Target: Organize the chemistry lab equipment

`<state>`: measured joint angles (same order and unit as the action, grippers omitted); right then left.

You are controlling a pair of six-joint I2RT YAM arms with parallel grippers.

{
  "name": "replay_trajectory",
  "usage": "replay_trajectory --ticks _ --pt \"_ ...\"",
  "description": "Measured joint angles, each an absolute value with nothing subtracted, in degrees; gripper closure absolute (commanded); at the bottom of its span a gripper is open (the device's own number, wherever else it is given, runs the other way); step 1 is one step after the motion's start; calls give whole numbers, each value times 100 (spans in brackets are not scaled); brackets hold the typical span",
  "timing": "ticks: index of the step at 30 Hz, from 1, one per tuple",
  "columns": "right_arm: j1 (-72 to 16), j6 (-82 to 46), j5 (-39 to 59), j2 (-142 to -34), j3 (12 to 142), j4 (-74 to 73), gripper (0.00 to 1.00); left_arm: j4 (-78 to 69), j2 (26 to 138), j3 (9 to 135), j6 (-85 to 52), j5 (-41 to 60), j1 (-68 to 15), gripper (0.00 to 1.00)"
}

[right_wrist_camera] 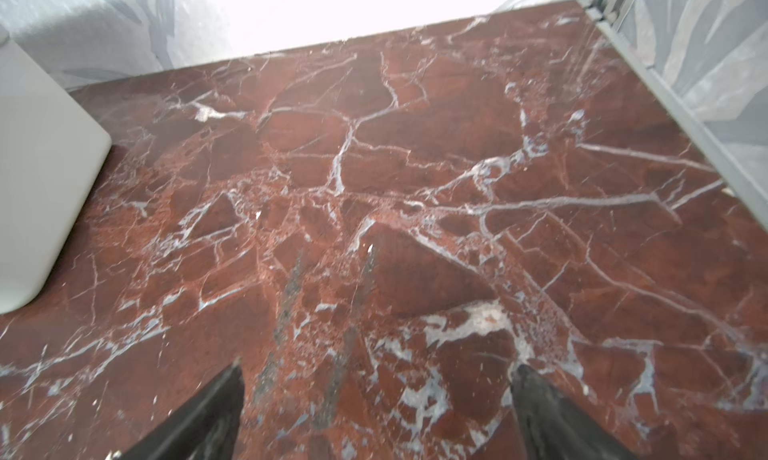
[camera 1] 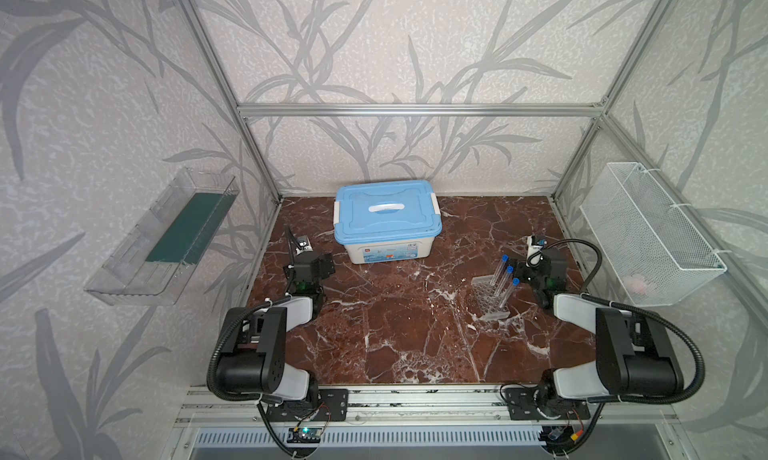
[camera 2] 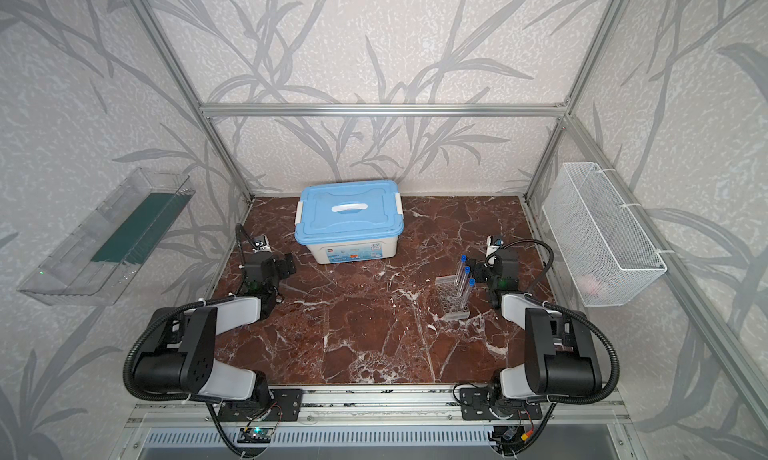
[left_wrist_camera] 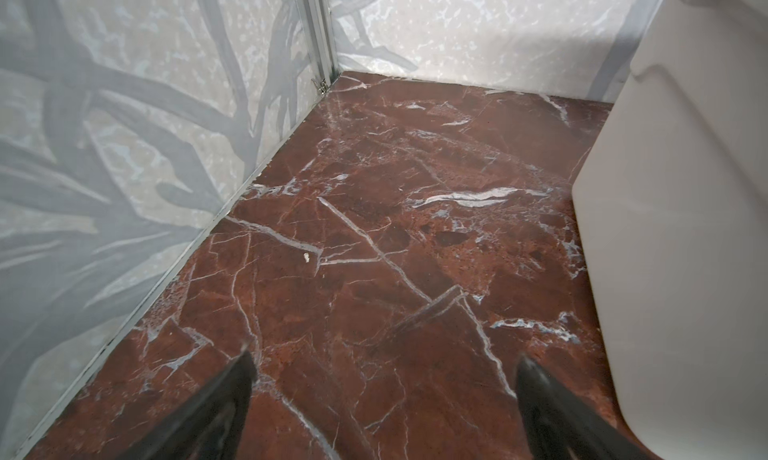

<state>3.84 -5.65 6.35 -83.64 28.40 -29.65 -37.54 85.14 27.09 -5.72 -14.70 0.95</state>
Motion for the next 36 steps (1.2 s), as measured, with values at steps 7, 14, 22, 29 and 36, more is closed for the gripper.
replay_trajectory --ticks 7,14,22,29,36 --pt "366 -478 635 -8388 2705 -3476 2 -4497 8770 2370 -473 -1048 126 1" --pt "329 -425 650 -8353 2241 -3983 1 -4980 8923 2185 -399 -749 130 1" --pt "-27 -141 565 -8538 2003 -4862 0 -5129 8923 2185 -338 -552 130 1" --pt "-123 -38 336 -8952 1905 -5273 1 -5151 8923 2185 -303 -526 130 1" --pt "-303 78 128 -8919 2086 -5144 1 -5151 8923 2185 -296 -523 130 1"
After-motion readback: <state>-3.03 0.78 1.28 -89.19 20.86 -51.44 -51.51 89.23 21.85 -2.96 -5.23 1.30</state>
